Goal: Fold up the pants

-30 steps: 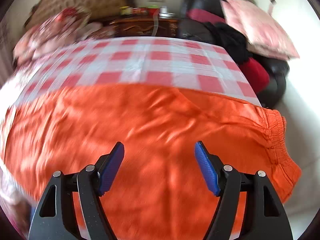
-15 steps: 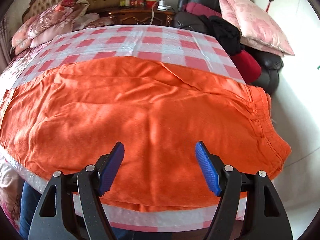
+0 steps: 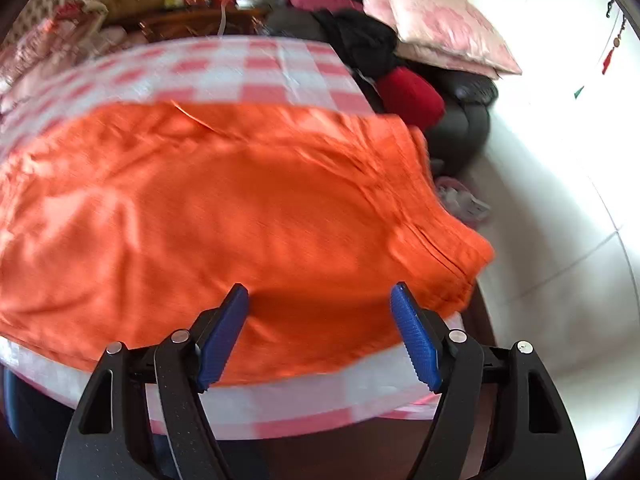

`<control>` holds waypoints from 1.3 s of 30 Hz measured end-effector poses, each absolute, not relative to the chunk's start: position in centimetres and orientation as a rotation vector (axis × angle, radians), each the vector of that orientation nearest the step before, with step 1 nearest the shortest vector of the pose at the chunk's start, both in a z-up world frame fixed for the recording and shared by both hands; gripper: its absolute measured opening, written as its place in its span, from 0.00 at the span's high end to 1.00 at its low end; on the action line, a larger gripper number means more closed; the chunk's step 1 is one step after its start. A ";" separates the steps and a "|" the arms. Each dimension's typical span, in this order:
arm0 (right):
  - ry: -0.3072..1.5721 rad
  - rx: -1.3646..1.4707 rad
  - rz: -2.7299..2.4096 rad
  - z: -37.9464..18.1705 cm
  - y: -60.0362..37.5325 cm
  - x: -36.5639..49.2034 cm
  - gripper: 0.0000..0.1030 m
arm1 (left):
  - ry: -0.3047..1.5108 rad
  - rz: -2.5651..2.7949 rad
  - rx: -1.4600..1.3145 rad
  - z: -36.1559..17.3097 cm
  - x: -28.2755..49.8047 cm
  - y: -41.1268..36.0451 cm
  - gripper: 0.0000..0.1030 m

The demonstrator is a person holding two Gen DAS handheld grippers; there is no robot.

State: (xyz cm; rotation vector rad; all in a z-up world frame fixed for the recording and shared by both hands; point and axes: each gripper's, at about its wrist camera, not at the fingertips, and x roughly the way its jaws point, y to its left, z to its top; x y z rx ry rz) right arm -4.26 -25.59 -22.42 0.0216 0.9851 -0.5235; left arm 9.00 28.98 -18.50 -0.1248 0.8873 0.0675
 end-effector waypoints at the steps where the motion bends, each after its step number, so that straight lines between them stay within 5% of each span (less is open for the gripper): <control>1: 0.987 0.024 -0.527 -22.8 -26.2 -4.4 0.29 | 0.891 0.059 -0.113 -18.5 9.2 28.7 0.86; 13: 1.003 0.008 -0.538 -23.2 -27.1 -3.9 0.26 | 0.932 0.018 -0.051 -18.4 9.8 29.9 0.93; 15: 1.006 0.019 -0.547 -23.2 -27.2 -3.8 0.25 | 0.949 0.074 -0.058 -18.1 9.6 30.0 0.82; 19: 1.006 0.009 -0.556 -23.3 -27.1 -3.6 0.23 | 0.815 0.133 -0.131 -15.2 8.9 29.7 0.82; 26: 1.005 0.014 -0.571 -23.3 -27.0 -3.4 0.23 | 0.817 -0.222 -0.083 -16.3 19.7 19.1 0.80; 32: 0.986 0.051 -0.546 -23.4 -27.6 -4.2 0.22 | 0.868 -0.149 -0.039 -17.9 24.5 19.5 0.82; 34: 0.999 0.040 -0.560 -23.1 -27.5 -3.9 0.24 | 0.838 -0.059 -0.053 -16.9 24.3 21.3 0.76; 35: 0.996 -0.001 -0.591 -22.5 -26.9 -3.6 0.33 | 0.828 -0.051 -0.070 -16.5 23.8 21.6 0.74; 38: 0.887 -0.085 -0.494 -19.4 -23.3 -2.6 0.33 | 0.744 -0.077 -0.120 -14.7 19.8 20.3 0.44; 39: 0.855 -0.087 -0.428 -18.3 -21.8 -2.1 0.33 | 0.741 -0.082 -0.121 -14.7 18.7 19.6 0.41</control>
